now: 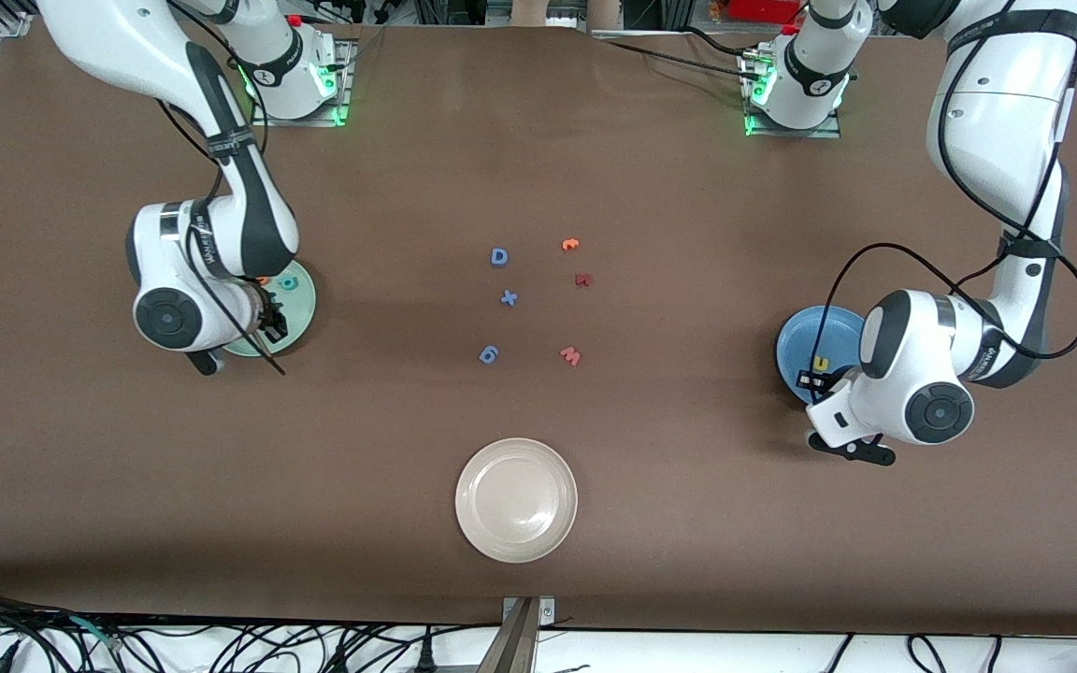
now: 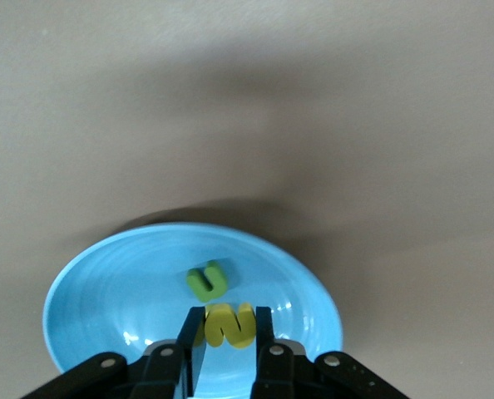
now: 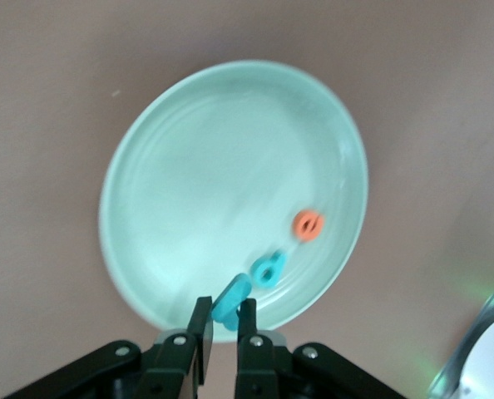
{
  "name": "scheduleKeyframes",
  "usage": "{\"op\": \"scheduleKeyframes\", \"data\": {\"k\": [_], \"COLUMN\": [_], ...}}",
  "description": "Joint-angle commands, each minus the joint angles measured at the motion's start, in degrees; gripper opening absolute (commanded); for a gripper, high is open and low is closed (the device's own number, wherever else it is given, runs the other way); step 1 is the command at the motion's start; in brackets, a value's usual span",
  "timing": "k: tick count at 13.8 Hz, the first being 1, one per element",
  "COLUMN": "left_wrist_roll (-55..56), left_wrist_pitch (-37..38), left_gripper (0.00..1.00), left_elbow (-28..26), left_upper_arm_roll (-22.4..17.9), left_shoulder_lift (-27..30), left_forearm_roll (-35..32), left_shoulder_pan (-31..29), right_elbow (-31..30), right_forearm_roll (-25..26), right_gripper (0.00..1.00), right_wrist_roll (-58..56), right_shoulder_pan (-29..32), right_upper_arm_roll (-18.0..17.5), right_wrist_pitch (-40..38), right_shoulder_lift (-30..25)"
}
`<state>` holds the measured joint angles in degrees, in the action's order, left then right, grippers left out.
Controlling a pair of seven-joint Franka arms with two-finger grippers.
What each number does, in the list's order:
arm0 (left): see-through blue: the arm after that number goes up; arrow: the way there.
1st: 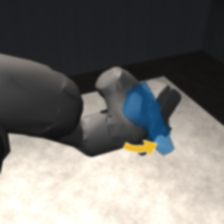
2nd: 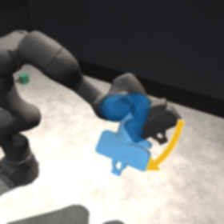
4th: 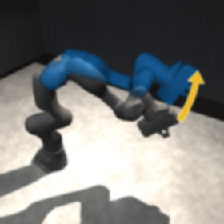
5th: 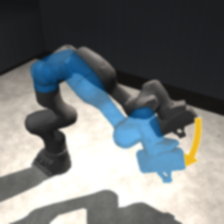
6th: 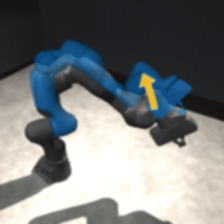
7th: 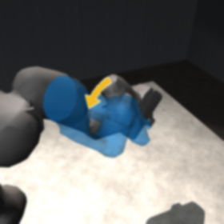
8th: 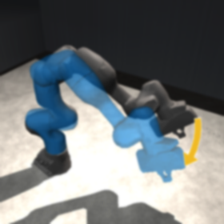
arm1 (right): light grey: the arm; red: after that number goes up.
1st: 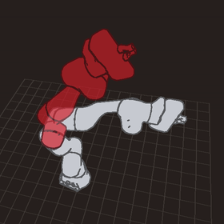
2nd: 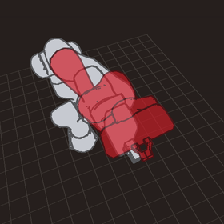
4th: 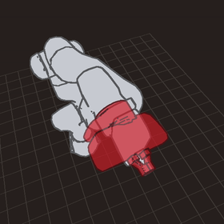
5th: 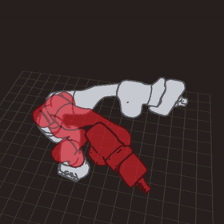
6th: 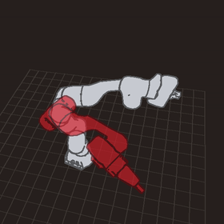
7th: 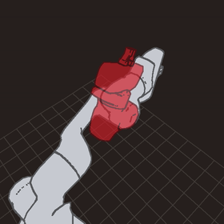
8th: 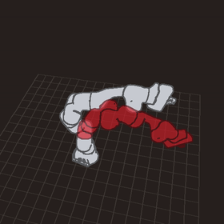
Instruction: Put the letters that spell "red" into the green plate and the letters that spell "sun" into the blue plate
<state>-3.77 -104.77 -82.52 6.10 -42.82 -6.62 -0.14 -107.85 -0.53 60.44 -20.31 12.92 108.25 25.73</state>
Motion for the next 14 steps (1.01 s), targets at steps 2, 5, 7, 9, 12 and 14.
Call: {"op": "scheduleKeyframes", "data": {"k": [2,5,7,9,12,14], "left_wrist_roll": [-3.08,-3.09,-3.09,-3.09,-3.0,-3.17], "left_wrist_pitch": [1.32,4.13,5.53,7.2,7.38,8.17], "left_gripper": [1.0,1.0,1.0,1.0,1.0,1.0], "left_elbow": [-0.1,0.43,0.43,0.52,0.61,0.61], "left_upper_arm_roll": [0.4,0.14,-0.12,-1.17,-2.32,-3.29], "left_shoulder_lift": [0.46,2.03,3.7,4.85,7.4,9.6], "left_forearm_roll": [-1.29,-1.29,-1.29,-1.38,-4.35,-5.68], "left_shoulder_pan": [-3.28,-5.04,-5.4,-5.4,-5.4,-6.88], "right_elbow": [-7.45,-11.67,-13.43,-14.84,-15.02,-15.02], "right_forearm_roll": [-0.87,-0.96,-0.96,-0.96,-0.96,-0.87], "right_gripper": [0.12,0.12,0.12,0.12,0.14,0.32], "right_wrist_roll": [-6.73,-10.43,-11.13,-11.4,-11.84,-11.84], "right_shoulder_pan": [-0.34,-0.25,-0.25,-0.08,0.19,0.19], "right_upper_arm_roll": [3.07,4.75,4.92,4.92,4.92,4.92], "right_wrist_pitch": [6.51,12.75,15.83,18.38,19.01,19.01], "right_shoulder_lift": [-2.8,-2.71,-2.44,-2.09,-1.83,-1.65]}}
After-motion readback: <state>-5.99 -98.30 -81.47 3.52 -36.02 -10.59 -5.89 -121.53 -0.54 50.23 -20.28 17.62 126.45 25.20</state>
